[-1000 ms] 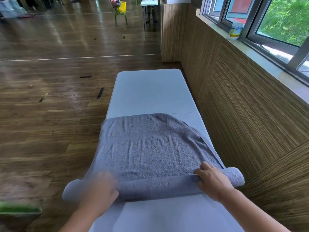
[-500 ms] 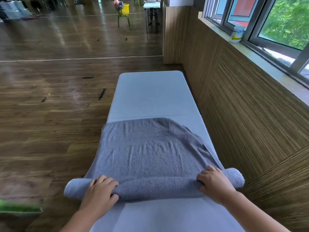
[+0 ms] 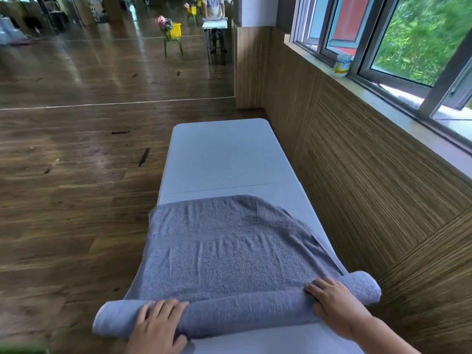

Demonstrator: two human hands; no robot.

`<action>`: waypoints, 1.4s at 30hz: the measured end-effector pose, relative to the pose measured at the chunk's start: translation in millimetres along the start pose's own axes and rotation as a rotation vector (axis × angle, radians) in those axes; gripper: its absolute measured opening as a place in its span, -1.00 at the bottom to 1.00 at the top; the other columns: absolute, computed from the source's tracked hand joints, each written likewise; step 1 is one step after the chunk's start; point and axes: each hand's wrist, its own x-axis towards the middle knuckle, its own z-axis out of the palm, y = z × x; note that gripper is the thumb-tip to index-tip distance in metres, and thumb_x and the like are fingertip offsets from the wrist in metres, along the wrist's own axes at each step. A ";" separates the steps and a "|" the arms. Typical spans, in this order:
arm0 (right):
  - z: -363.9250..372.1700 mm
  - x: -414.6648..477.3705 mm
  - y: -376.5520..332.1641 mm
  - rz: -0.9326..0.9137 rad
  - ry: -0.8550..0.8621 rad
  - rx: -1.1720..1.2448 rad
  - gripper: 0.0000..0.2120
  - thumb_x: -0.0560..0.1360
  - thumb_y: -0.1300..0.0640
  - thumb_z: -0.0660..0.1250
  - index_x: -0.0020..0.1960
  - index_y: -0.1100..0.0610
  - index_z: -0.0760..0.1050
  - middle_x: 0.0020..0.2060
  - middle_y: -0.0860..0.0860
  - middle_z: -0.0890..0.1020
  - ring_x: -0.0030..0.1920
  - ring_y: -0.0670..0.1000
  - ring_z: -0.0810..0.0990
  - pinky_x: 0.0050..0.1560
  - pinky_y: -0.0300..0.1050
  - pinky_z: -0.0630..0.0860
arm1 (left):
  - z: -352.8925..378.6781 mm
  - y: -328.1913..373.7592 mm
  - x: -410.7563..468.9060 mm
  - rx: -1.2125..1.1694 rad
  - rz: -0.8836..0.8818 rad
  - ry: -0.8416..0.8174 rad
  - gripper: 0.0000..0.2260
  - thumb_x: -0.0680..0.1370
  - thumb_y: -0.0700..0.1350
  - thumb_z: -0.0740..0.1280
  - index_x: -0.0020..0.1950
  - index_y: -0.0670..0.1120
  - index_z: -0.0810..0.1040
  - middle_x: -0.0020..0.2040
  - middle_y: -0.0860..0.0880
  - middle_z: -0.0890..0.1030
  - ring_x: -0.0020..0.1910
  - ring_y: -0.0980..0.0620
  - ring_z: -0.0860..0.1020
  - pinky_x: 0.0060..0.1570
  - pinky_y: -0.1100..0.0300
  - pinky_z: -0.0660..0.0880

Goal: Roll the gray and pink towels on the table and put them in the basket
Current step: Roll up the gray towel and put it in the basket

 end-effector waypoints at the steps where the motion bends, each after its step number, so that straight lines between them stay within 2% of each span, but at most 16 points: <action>1: -1.8 0.7 -0.3 0.000 -0.008 -0.008 -0.64 0.45 -0.09 0.11 0.13 -0.09 0.57 -0.04 -0.17 0.57 0.02 -0.04 0.54 0.06 -0.09 0.51 | -0.9 0.3 0.9 -0.002 -0.001 -0.014 -0.40 0.08 0.15 0.26 0.07 0.07 0.69 0.01 0.06 0.67 -0.04 0.03 0.56 0.08 0.00 0.33; 5: -8.4 9.4 -2.9 0.004 -0.036 0.011 -0.62 0.45 -0.11 0.06 0.08 -0.09 0.58 -0.07 -0.16 0.57 0.03 -0.02 0.55 0.01 -0.09 0.47 | -8.2 0.0 5.1 -0.023 -0.034 -0.082 -0.43 0.10 0.23 0.31 0.07 0.14 0.67 0.00 0.15 0.62 -0.03 0.11 0.54 0.04 0.06 0.31; 8: -16.0 23.2 7.7 -0.015 -0.139 0.124 -0.56 0.41 -0.14 0.03 0.08 -0.06 0.59 -0.06 -0.13 0.57 0.05 -0.07 0.51 0.06 -0.10 0.45 | -14.2 4.8 13.3 -0.004 -0.056 -0.042 -0.59 0.26 0.40 0.31 0.02 0.27 0.61 -0.03 0.28 0.54 0.00 0.25 0.48 0.00 0.13 0.27; 10: -26.3 39.1 19.0 -0.026 -0.184 0.240 -0.62 0.40 -0.17 0.11 0.04 -0.05 0.59 -0.11 -0.16 0.54 -0.03 -0.14 0.48 0.04 -0.15 0.44 | -18.3 9.2 23.1 0.021 -0.108 -0.017 -0.65 0.41 0.47 0.20 0.01 0.32 0.56 -0.04 0.34 0.49 0.02 0.31 0.44 0.00 0.15 0.33; 14: -51.0 88.5 50.6 -0.021 -0.183 0.299 -0.74 0.44 -0.21 0.23 -0.14 -0.04 0.52 -0.21 -0.18 0.48 -0.14 -0.15 0.46 -0.07 -0.15 0.44 | -41.4 31.1 80.3 0.081 -0.169 0.053 -0.41 0.50 0.50 -0.13 0.17 0.27 0.55 0.11 0.32 0.49 0.19 0.20 0.46 0.10 0.07 0.30; 17: -76.1 132.8 68.6 0.024 -0.169 0.240 -0.86 0.51 -0.11 0.24 -0.21 -0.15 0.46 -0.15 -0.14 0.53 -0.10 -0.02 0.55 -0.07 -0.11 0.47 | -70.7 61.2 143.8 0.102 -0.134 0.066 -0.38 0.51 0.43 -0.12 0.28 0.17 0.53 0.23 0.23 0.50 0.29 0.11 0.40 0.20 0.05 0.32; 21: -83.4 185.3 85.6 0.120 -0.094 0.176 -0.76 0.55 0.01 0.22 0.10 0.03 0.60 0.06 -0.03 0.63 0.07 0.05 0.59 0.06 -0.07 0.51 | -89.8 107.1 224.4 0.102 -0.072 0.027 -0.62 0.65 0.18 0.09 0.39 0.10 0.45 0.35 0.16 0.45 0.39 0.09 0.32 0.36 0.04 0.27; 26: -59.5 214.8 87.7 0.314 -0.095 0.220 -0.75 0.54 0.07 0.23 0.13 0.10 0.60 0.07 0.05 0.66 0.07 0.12 0.59 0.00 -0.06 0.52 | -70.5 154.3 297.0 0.046 0.057 -0.023 -0.65 0.66 -0.02 0.15 0.45 0.04 0.41 0.45 0.12 0.40 0.43 0.06 0.29 0.41 0.03 0.28; 29: -41.7 215.5 83.3 0.406 -0.064 0.329 -0.71 0.54 0.03 0.27 0.22 0.08 0.55 0.12 0.02 0.63 0.12 0.09 0.58 -0.02 -0.11 0.43 | -55.6 169.0 331.1 0.017 0.115 -0.051 -0.56 0.66 -0.10 0.14 0.55 -0.01 0.26 0.59 0.08 0.20 0.55 0.05 0.14 0.46 0.00 0.24; 31: -31.7 214.3 79.8 0.455 -0.043 0.398 -0.66 0.53 -0.02 0.29 0.29 0.00 0.50 0.14 -0.03 0.61 0.13 0.05 0.58 0.02 -0.13 0.44 | -47.9 171.1 350.9 0.042 0.124 -0.119 -0.51 0.68 -0.09 0.10 0.61 -0.02 0.11 0.64 0.07 0.00 0.61 0.04 -0.03 0.54 -0.06 0.08; 33: -26.4 212.7 77.5 0.526 -0.070 0.454 -0.73 0.48 -0.01 0.29 0.18 -0.14 0.51 0.01 -0.08 0.65 0.00 0.02 0.60 -0.10 -0.13 0.47 | -42.1 168.5 368.7 0.087 0.089 -0.181 -0.47 0.69 -0.07 0.08 0.64 -0.03 -0.01 0.65 0.05 -0.07 0.61 0.02 -0.10 0.56 -0.13 -0.04; 34: -26.6 211.5 76.1 0.553 -0.083 0.469 -0.80 0.45 0.01 0.27 0.06 -0.18 0.51 -0.07 -0.08 0.66 -0.08 0.00 0.59 -0.15 -0.12 0.48 | -41.5 166.3 375.6 0.115 0.066 -0.202 -0.46 0.68 -0.07 0.09 0.64 -0.03 -0.02 0.65 0.03 -0.01 0.61 0.00 -0.08 0.55 -0.16 -0.07; 36: -30.8 209.2 75.6 0.583 -0.025 0.474 -0.93 0.42 0.03 0.25 -0.13 -0.09 0.50 -0.23 -0.11 0.63 -0.21 -0.05 0.55 -0.23 -0.10 0.50 | -42.5 160.3 385.9 0.191 0.042 -0.216 -0.47 0.63 -0.12 0.15 0.60 -0.03 0.12 0.57 -0.03 0.22 0.57 -0.09 0.09 0.54 -0.19 -0.08; 38: -39.7 206.8 80.4 0.631 0.125 0.536 -0.94 0.43 0.06 0.28 -0.22 -0.02 0.49 -0.33 -0.11 0.59 -0.28 -0.09 0.53 -0.31 -0.11 0.46 | -48.0 154.4 392.5 0.286 0.054 -0.214 -0.58 0.55 -0.19 0.20 0.41 -0.01 0.41 0.37 -0.07 0.41 0.44 -0.14 0.25 0.54 -0.17 -0.05; 40: -50.0 204.7 89.4 0.706 0.265 0.671 -0.90 0.45 0.10 0.29 -0.24 -0.01 0.50 -0.35 -0.10 0.60 -0.28 -0.10 0.55 -0.28 -0.11 0.47 | -55.5 147.9 398.3 0.304 0.056 -0.193 -0.70 0.52 -0.18 0.23 0.20 0.03 0.57 0.22 -0.06 0.48 0.33 -0.13 0.33 0.53 -0.10 0.02; 42: -60.0 201.1 101.2 0.779 0.351 0.766 -0.89 0.48 0.12 0.30 -0.21 -0.02 0.53 -0.33 -0.10 0.62 -0.26 -0.10 0.57 -0.27 -0.16 0.46 | -62.4 144.9 404.4 0.230 0.068 -0.088 -0.80 0.53 -0.13 0.27 0.08 0.05 0.61 0.12 0.00 0.51 0.25 -0.09 0.38 0.44 0.00 0.18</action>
